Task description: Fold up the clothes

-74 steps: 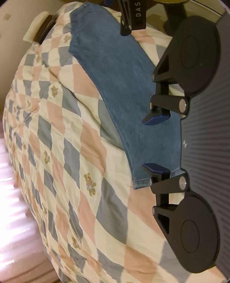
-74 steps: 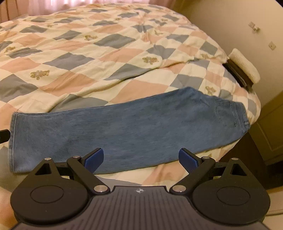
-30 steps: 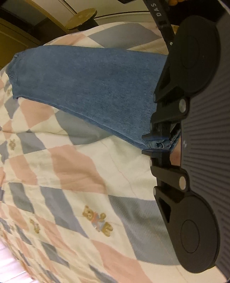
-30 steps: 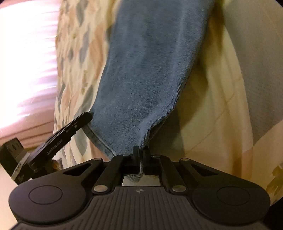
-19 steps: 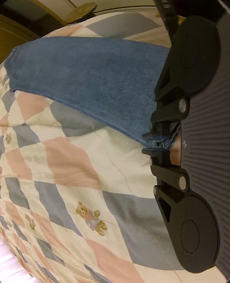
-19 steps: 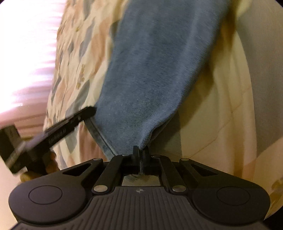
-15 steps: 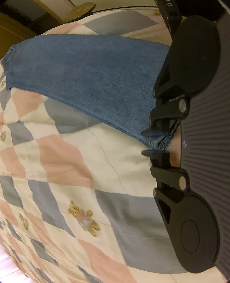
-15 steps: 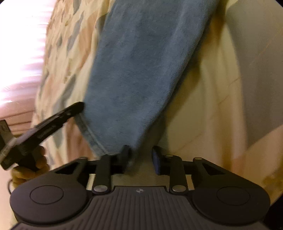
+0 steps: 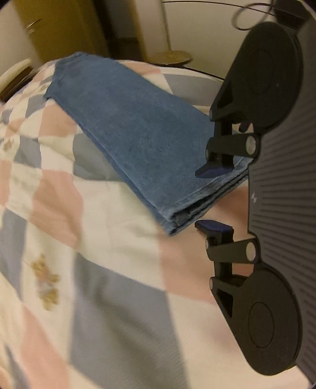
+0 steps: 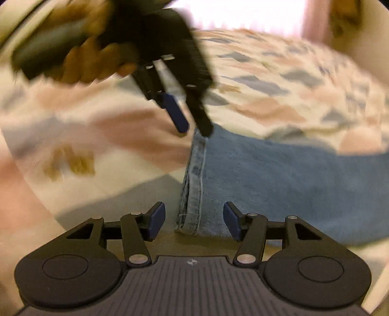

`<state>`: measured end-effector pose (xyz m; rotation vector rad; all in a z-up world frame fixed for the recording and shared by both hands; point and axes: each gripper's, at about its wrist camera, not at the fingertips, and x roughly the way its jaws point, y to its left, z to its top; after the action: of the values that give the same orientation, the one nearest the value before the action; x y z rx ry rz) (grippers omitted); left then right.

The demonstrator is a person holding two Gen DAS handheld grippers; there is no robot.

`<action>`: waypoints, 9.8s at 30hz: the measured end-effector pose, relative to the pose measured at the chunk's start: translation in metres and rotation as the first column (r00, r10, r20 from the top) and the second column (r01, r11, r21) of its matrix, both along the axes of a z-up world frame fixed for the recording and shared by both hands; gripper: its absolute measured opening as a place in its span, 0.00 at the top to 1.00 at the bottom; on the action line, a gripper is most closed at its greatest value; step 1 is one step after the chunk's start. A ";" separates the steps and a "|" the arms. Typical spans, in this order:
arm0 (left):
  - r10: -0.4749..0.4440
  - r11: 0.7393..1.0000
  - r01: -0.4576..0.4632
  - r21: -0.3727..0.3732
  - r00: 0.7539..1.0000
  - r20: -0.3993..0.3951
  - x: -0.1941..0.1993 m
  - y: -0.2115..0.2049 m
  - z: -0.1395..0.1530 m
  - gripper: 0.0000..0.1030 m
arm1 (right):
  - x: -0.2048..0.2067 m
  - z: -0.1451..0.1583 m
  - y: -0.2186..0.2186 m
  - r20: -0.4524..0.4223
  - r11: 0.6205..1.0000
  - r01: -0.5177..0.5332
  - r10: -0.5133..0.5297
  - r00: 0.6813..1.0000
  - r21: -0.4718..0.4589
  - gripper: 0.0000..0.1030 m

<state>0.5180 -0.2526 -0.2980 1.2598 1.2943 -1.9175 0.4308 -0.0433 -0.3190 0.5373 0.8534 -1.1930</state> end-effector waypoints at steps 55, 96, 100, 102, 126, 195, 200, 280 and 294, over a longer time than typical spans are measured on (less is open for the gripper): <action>-0.266 0.897 0.328 -0.296 0.936 0.230 -0.328 0.060 -0.004 0.79 | -0.577 0.001 -0.123 0.306 0.879 0.449 -0.478 0.824 0.163 0.85; -0.218 0.945 0.256 -0.204 0.957 0.190 -0.409 0.016 -0.031 0.71 | -0.687 -0.084 -0.168 0.737 0.903 0.052 -0.380 0.559 0.427 0.83; -0.180 0.955 0.218 -0.201 0.965 0.190 -0.411 0.015 -0.028 0.71 | -0.691 -0.090 -0.168 0.762 0.902 0.026 -0.379 0.525 0.431 0.75; -0.156 0.961 0.194 -0.199 0.969 0.191 -0.411 0.015 -0.029 0.70 | -0.690 -0.094 -0.171 0.754 0.896 0.024 -0.387 0.531 0.443 0.75; -0.172 0.912 0.222 -0.345 0.970 0.170 -0.545 0.015 0.011 0.69 | -0.870 0.003 -0.144 0.453 0.954 0.266 -0.299 0.840 0.136 0.92; -0.693 0.546 0.688 -0.477 0.692 0.205 -0.526 -0.057 -0.015 0.97 | -0.505 -0.005 -0.045 0.186 0.765 0.641 -0.641 0.745 0.066 0.73; -0.726 0.492 0.732 -0.471 0.644 0.242 -0.519 -0.044 -0.036 0.96 | -0.472 -0.029 -0.053 0.115 0.685 0.711 -0.728 0.675 0.159 0.73; -0.439 -0.777 0.482 -0.406 0.047 0.897 -0.440 0.035 -0.123 0.79 | -0.391 -0.075 -0.071 -0.571 0.934 0.349 -0.329 0.752 -0.078 0.74; -0.775 -0.250 0.725 -0.641 0.247 0.582 -0.545 0.012 0.038 0.85 | -0.594 0.060 -0.052 0.318 0.914 0.371 -0.405 0.857 0.164 0.84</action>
<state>-0.0273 -0.2404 -0.2602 1.4107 -1.1054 -2.7231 -0.1630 -0.0955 -0.2588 1.0059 0.5105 -1.3730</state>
